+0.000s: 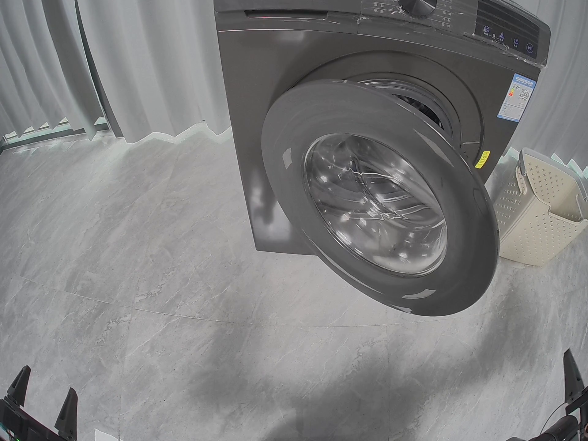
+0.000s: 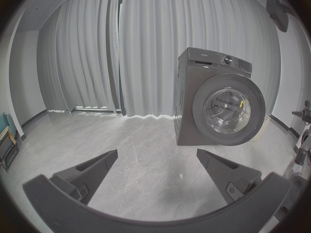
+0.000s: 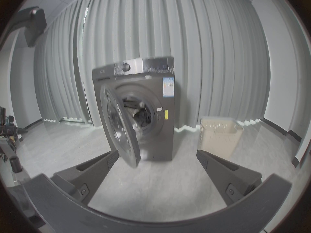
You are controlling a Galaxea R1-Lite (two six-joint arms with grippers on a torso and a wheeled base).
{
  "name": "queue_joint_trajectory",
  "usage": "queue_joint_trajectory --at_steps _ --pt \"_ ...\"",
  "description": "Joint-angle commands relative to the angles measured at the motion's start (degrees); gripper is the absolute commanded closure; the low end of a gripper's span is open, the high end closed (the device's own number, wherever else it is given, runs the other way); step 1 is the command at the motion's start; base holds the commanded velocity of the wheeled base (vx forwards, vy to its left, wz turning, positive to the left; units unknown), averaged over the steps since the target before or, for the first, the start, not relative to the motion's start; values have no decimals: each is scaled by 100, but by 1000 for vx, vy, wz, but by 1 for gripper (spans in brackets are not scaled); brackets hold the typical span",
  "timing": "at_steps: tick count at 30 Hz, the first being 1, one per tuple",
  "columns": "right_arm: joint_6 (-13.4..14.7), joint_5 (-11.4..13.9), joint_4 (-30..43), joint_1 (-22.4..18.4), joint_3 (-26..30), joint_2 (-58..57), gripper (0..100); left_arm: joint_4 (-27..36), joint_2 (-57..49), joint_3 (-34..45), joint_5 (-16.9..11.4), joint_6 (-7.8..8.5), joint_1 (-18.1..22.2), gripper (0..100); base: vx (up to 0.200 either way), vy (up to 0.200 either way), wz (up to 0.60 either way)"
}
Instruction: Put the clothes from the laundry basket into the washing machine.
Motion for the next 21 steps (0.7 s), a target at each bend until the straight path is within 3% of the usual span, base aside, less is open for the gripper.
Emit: queue_joint_trajectory --at_steps 1,4,9,12,13,16,17,18,21 --pt "35 153 -219 99 -489 683 0 0 -116 81 -110 14 9 0 0 0 0" --pt "44 382 -219 345 -366 1132 0 0 -116 81 -242 58 9 0 0 -133 0" --pt "26 496 -280 617 -454 1738 0 0 -116 81 -242 67 9 0 0 -200 0" --pt "-35 857 -316 863 -752 2353 0 0 -116 81 -251 75 9 0 0 -200 0" --pt "-35 874 -316 872 -761 2371 0 0 -116 81 -251 75 9 0 0 -200 0" --pt "-114 1349 -324 1171 -1086 2881 0 0 -116 81 -259 75 9 0 0 -200 0" --pt "-114 1349 -324 1171 -1086 2881 0 0 -116 81 -259 75 9 0 0 -200 0" --pt "-123 1524 -324 1338 -1253 3171 0 0 -116 81 -259 84 9 0 0 0 0" --pt "-141 1551 -333 1558 -1543 3672 0 0 -116 81 -259 84 9 0 0 0 0"
